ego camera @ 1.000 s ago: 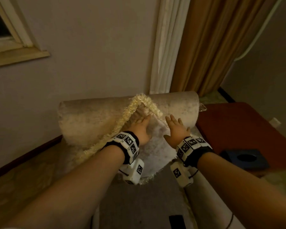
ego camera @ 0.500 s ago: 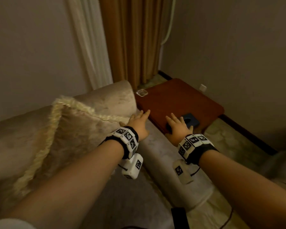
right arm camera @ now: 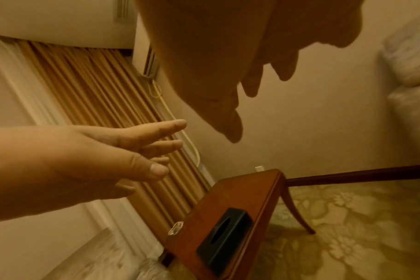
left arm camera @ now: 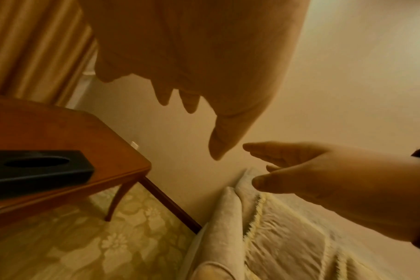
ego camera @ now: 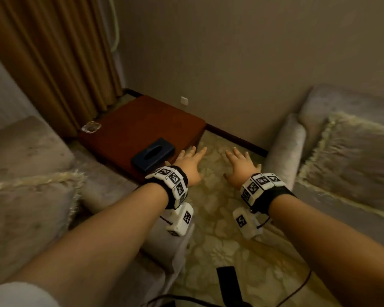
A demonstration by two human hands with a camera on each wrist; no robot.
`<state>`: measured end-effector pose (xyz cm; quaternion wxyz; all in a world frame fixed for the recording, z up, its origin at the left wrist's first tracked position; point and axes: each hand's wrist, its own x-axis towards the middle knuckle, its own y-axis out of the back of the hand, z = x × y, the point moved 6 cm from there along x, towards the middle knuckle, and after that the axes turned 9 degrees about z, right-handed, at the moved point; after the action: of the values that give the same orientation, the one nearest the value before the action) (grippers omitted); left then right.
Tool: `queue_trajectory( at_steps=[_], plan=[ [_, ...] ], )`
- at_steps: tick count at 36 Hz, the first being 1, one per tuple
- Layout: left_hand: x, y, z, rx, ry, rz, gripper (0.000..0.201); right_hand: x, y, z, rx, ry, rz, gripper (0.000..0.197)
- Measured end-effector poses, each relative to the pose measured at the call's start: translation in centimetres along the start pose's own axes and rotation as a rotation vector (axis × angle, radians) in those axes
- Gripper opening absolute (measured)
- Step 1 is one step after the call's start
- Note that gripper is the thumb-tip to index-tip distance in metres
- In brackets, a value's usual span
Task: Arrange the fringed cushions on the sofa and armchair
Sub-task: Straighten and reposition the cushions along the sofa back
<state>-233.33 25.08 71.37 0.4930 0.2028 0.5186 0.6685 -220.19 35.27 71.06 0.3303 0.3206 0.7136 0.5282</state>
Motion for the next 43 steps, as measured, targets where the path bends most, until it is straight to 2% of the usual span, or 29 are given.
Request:
queue_trajectory(
  at_steps=[12, 20, 25, 33, 43],
  plan=[
    [5.3, -4.4, 17.7, 0.097, -0.273, -0.022, 0.085, -1.9, 4.4, 17.4, 0.086, -0.242, 0.078, 0.077],
    [10.4, -9.6, 27.1, 0.077, -0.437, -0.141, 0.089, -2.4, 5.5, 26.8, 0.109, -0.425, 0.053, 0.076],
    [14.7, -11.1, 32.9, 0.112, -0.531, -0.183, 0.087, -0.2, 7.1, 32.7, 0.125, -0.533, 0.095, 0.071],
    [22.3, -11.3, 41.1, 0.138, -0.626, -0.23, 0.082, 4.9, 9.4, 41.0, 0.132, -0.663, 0.115, 0.077],
    [29.2, -13.0, 49.1, 0.189, -0.701, -0.272, 0.083, 8.9, 11.7, 49.4, 0.149, -0.732, 0.144, 0.075]
  ],
)
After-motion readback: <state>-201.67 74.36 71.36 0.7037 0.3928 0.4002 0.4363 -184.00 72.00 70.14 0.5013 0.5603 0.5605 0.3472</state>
